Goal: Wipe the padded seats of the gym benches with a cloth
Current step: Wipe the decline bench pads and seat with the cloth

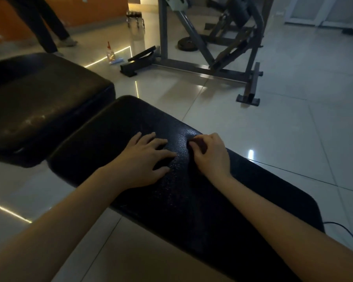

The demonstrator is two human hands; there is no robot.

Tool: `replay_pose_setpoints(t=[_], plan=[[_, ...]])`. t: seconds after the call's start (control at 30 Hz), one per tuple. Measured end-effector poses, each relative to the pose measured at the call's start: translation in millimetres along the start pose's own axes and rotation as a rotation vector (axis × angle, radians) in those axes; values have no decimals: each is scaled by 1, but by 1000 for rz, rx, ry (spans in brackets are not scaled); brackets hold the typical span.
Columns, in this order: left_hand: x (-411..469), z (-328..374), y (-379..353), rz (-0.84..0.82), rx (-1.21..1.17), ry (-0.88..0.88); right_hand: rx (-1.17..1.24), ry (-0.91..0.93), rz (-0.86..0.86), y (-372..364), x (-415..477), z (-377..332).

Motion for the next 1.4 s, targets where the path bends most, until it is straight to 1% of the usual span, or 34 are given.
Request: replay_pose_setpoints(t=[0.07, 0.1, 0.23, 0.3, 0.33, 0.37, 0.43, 0.53, 0.6, 0.63, 0.67, 0.73, 0.83, 0.93, 1.07, 1.17, 1.3, 1.4], plan=[[-5, -17, -1, -28, -2, 88, 42, 55, -42, -5, -9, -15], [-9, -25, 1, -25, -17, 113, 70, 139, -78, -11, -22, -32], [-21, -50, 21, 77, -77, 112, 139, 610, -257, -35, -101, -115], [-26, -60, 28, 106, -109, 119, 112, 766, -309, -40, -111, -128], [-29, -64, 30, 118, -123, 122, 90, 802, -311, -40, -106, -127], [-31, -68, 32, 134, -136, 121, 76, 801, -293, -40, -94, -124], [-36, -76, 34, 167, -171, 130, 74, 689, -216, -38, -55, -114], [-43, -83, 32, 184, -202, 150, 92, 318, -82, -32, 23, -84], [-49, -88, 31, 198, -228, 173, 95, 97, -56, -32, 63, -64], [-52, -92, 33, 222, -243, 192, 85, 54, -58, -35, 76, -62], [-57, -99, 36, 252, -266, 214, 71, 51, -66, -39, 84, -67], [-66, -112, 42, 312, -368, 241, 63, 90, -84, -49, 91, -84], [-79, -128, 49, 377, -564, 239, 63, 225, -77, -62, 91, -121], [-85, -136, 53, 428, -585, 236, 88, 399, -144, -76, 79, -163], [-80, -131, 55, 448, -523, 194, 70, 572, -224, -86, 52, -202], [-75, -123, 54, 425, -467, 183, 61, 683, -275, -93, 28, -217], [-78, -118, 42, 352, -357, 156, 119, 738, -316, -89, 14, -215], [-82, -120, 22, 290, -276, 145, 100, 812, -348, -84, 3, -206]])
Point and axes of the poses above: each hand's wrist, its own x-axis towards the middle knuckle, its own y-axis out of the back of the hand, z = x × y, the point moved 10 cm from there along x, towards the middle knuckle, and after that the axes turned 11 degrees about -z, right-handed, at the moved point
